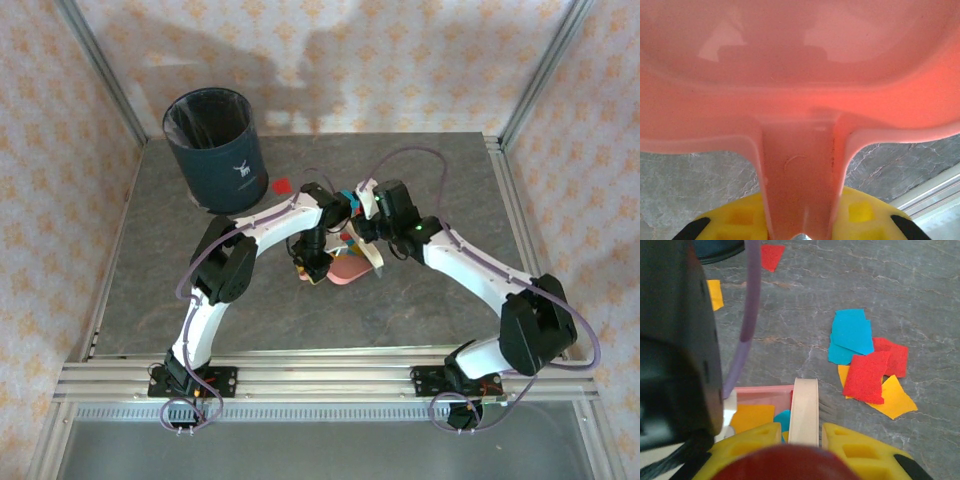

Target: Sweep away the paper scraps from the table

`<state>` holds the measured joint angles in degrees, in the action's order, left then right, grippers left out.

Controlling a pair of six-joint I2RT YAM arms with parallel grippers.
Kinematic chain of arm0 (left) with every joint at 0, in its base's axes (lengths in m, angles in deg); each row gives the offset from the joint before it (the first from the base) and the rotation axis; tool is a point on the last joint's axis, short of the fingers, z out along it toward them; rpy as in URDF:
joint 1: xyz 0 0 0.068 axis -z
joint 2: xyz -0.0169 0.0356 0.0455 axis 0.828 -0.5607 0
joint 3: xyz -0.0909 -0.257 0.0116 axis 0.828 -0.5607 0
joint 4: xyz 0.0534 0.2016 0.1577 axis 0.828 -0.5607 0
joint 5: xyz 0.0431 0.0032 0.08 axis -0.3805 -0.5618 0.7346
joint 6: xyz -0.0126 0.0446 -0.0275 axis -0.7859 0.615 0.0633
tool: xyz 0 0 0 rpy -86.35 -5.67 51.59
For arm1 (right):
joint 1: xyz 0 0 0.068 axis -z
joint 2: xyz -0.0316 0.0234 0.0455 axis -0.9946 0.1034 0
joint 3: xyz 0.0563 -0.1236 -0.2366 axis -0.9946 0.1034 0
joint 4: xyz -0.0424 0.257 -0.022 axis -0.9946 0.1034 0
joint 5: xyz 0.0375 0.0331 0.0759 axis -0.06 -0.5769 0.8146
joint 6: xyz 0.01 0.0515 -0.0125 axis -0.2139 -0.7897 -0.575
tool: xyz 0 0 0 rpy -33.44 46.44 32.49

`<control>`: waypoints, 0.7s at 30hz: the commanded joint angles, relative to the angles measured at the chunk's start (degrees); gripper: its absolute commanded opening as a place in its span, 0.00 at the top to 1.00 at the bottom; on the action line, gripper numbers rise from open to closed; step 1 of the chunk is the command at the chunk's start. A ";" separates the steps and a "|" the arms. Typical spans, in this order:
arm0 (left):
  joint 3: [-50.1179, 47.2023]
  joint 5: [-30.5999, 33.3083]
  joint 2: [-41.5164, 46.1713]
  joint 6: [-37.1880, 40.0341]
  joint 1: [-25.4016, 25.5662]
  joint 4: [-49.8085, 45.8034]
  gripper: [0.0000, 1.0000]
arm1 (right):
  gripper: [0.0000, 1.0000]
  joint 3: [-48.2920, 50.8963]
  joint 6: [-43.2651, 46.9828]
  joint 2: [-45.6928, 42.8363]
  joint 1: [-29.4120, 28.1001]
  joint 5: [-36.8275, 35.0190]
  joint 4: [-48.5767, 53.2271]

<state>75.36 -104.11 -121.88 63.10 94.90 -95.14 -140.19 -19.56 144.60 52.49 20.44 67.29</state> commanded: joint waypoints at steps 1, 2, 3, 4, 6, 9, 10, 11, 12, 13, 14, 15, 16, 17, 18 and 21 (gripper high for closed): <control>0.57 -0.03 -0.06 1.08 0.55 -1.98 1.00 | 1.00 -1.37 -2.94 -2.71 -0.68 3.55 2.49; 0.46 0.05 0.27 0.93 0.50 -1.64 1.00 | 1.00 -1.29 -3.16 -3.20 -0.68 3.53 2.64; 0.02 0.04 0.57 0.71 0.50 -1.14 1.00 | 1.00 -1.22 -3.28 -3.92 -0.71 3.32 2.81; -0.28 0.11 0.90 0.45 0.44 -0.64 1.00 | 1.00 -1.04 -3.64 -4.73 -0.68 2.51 2.89; -0.99 -0.07 1.47 0.00 0.16 0.22 1.00 | 1.00 -0.69 -3.85 -6.16 -0.69 -0.03 2.88; -1.75 -0.28 2.04 -0.13 -0.21 0.71 1.00 | 1.00 0.06 -3.68 -8.17 -0.71 -4.97 2.82; -2.06 -0.25 2.30 -0.26 -0.32 0.82 1.00 | 1.00 0.52 -3.58 -8.94 -0.68 -6.57 2.38; -2.32 -0.24 2.53 -0.31 -0.41 1.02 1.00 | 1.00 1.08 -3.65 -9.73 -0.69 -7.82 1.87; -2.56 -0.23 2.75 -0.33 -0.55 1.16 1.00 | 1.00 1.77 -3.63 -10.58 -0.69 -9.37 1.18; -2.80 -0.27 3.05 -0.40 -0.64 1.43 1.00 | 1.00 2.41 -3.67 -11.27 -0.69 -10.69 0.35; -3.05 -0.37 3.26 -0.57 -0.76 1.69 1.00 | 1.00 3.21 -3.82 -11.95 -0.61 -12.64 -0.70; -3.14 -0.40 3.43 -0.61 -0.94 1.85 1.00 | 1.00 3.69 -4.27 -12.28 -0.41 -14.74 -1.56; -3.18 -0.43 3.61 -0.75 -1.11 2.09 1.00 | 1.00 3.80 -4.65 -12.30 -0.02 -16.50 -1.94; -3.16 -0.39 3.68 -0.94 -1.28 2.28 1.00 | 1.00 3.65 -5.02 -11.94 0.50 -18.63 -2.23; -3.24 -0.38 3.75 -1.08 -1.45 2.39 1.00 | 1.00 3.35 -5.12 -11.43 1.16 -20.52 -2.27; -3.17 -0.22 3.90 -1.45 -1.73 2.72 1.00 | 1.00 2.35 -5.30 -9.54 3.17 -24.43 -3.32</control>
<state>72.87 -104.33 -120.85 62.78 93.85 -92.37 -137.09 -23.58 134.15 54.04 4.18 67.71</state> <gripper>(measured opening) 0.231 0.222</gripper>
